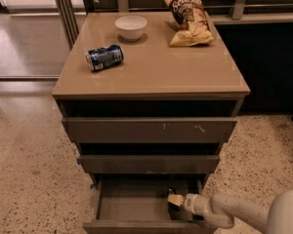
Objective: Place rxbar chocolate into bottom drawer
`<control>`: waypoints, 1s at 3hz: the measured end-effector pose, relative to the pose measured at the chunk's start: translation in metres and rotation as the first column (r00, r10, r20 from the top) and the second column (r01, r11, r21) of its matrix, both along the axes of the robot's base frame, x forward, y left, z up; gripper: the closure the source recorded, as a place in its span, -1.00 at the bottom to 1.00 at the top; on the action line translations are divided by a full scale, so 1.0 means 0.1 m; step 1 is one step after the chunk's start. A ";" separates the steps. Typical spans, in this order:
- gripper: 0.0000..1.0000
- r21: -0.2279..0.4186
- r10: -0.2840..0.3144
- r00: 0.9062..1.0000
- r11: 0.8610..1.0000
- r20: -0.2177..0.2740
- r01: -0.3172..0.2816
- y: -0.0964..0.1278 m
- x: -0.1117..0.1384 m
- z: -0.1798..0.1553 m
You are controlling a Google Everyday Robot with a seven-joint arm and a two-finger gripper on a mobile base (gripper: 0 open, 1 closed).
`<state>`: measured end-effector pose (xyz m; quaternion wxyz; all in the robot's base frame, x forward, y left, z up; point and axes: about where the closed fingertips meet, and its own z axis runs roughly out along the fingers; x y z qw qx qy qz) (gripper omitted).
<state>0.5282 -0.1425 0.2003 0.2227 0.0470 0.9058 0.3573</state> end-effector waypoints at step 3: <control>-1.00 0.000 0.000 1.000 1.000 0.000 0.000 0.00 0.00 0.00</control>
Offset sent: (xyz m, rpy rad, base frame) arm 0.0000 0.0000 0.0000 0.0000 0.0000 0.0000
